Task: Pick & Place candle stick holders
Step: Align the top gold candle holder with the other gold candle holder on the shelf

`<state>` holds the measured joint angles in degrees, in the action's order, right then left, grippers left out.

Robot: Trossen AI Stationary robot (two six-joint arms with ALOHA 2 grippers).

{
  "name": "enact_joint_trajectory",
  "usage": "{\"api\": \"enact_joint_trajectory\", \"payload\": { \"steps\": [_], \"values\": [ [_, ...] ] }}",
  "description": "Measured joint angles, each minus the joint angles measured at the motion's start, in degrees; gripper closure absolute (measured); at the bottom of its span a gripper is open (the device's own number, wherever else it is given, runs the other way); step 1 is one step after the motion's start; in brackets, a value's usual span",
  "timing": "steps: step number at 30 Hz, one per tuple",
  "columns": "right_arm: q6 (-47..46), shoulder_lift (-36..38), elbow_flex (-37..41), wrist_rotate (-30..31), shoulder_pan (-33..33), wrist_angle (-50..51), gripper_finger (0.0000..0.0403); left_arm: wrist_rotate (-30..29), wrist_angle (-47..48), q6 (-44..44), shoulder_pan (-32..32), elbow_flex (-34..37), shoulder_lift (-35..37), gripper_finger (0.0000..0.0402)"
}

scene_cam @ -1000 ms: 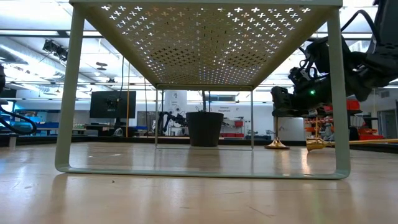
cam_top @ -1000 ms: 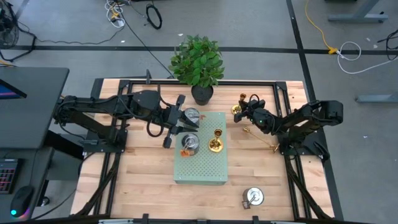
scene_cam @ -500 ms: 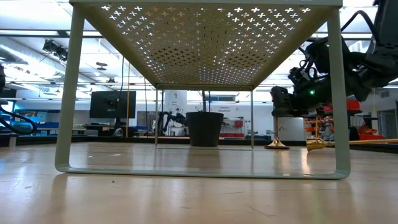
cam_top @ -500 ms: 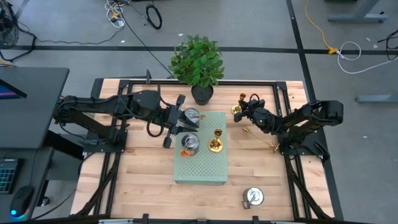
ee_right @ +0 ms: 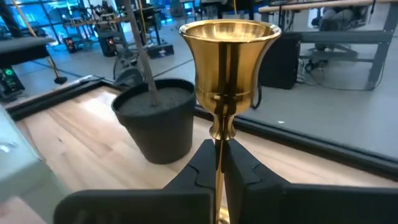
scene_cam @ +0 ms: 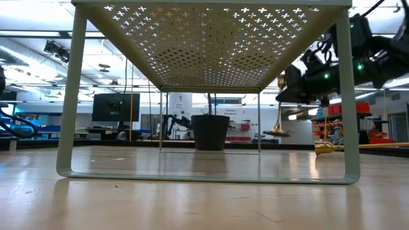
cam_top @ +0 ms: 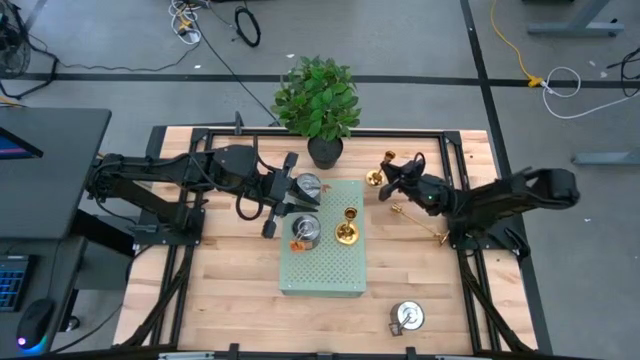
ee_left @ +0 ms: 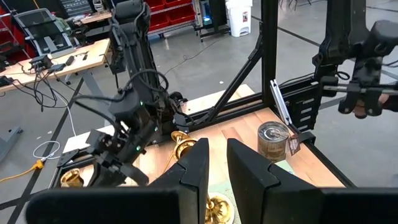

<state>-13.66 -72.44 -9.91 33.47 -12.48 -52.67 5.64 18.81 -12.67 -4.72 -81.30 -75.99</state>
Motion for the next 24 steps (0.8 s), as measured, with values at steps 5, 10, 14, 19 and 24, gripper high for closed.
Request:
{"api": "enact_joint_trajectory", "payload": {
  "steps": [5,10,14,19,24],
  "values": [
    [1.2,9.0,-6.3,0.8,2.6,18.9,0.0399,0.0,0.0,0.0,0.0,0.0,0.0,0.0335],
    [3.3,14.5,-18.7,5.0,5.7,40.5,0.0401,0.0,0.0,0.0,0.0,0.0,0.0,0.0335],
    [4.1,16.3,-28.7,4.9,8.4,49.4,0.0401,0.0,0.0,0.0,0.0,0.0,0.0,0.0335],
    [4.5,16.0,-38.0,4.5,14.0,55.3,0.0401,0.0,0.0,0.0,0.1,0.0,0.0,0.0335],
    [4.3,14.3,-43.3,5.5,20.7,57.8,0.0401,0.0,0.0,0.0,0.1,0.0,0.0,0.0335]
  ]
}}
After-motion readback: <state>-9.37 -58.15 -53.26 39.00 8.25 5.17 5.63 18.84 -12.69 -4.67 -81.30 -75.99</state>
